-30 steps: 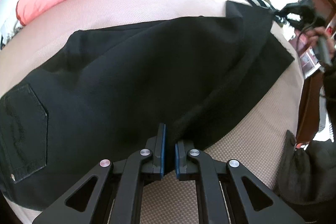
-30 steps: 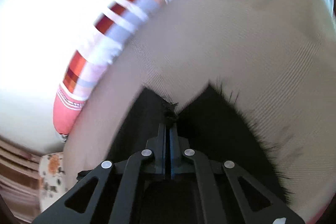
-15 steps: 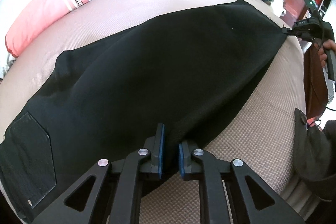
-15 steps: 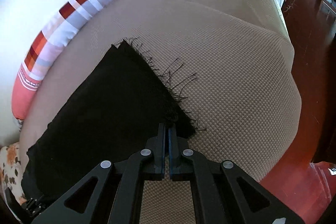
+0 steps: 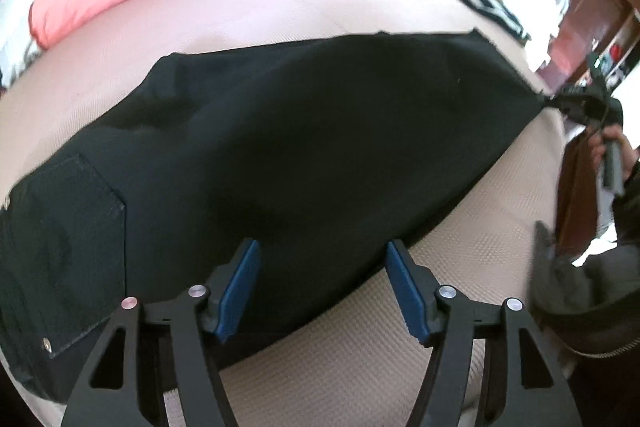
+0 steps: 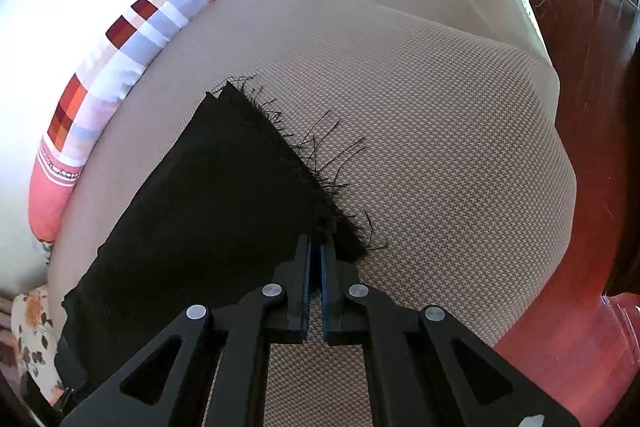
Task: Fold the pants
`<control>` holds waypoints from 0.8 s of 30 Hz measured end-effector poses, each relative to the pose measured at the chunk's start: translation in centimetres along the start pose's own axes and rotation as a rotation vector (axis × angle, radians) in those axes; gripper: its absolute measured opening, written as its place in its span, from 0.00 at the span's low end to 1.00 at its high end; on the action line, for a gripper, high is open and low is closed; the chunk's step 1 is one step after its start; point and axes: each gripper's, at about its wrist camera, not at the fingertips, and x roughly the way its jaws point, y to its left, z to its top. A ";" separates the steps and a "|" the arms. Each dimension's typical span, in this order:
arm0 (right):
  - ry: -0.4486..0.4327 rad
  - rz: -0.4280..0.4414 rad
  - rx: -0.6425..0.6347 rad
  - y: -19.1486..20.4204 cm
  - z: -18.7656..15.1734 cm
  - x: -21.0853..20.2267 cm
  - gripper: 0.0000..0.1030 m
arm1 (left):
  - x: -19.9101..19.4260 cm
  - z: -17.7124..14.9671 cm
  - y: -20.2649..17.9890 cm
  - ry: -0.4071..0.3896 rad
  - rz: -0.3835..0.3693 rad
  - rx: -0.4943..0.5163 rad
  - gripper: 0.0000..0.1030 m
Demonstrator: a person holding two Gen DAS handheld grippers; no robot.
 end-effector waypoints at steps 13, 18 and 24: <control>0.000 0.135 -0.195 2.9 5.1 -1.3 0.16 | -0.9 1.9 2.7 -0.124 0.039 -0.213 0.64; 0.128 0.256 -0.248 5.3 8.6 2.8 0.16 | 0.3 3.2 3.1 -0.132 0.036 -0.297 0.64; 0.234 0.300 -0.270 7.5 12.6 7.4 0.16 | 2.1 4.2 2.5 -0.093 0.062 -0.326 0.64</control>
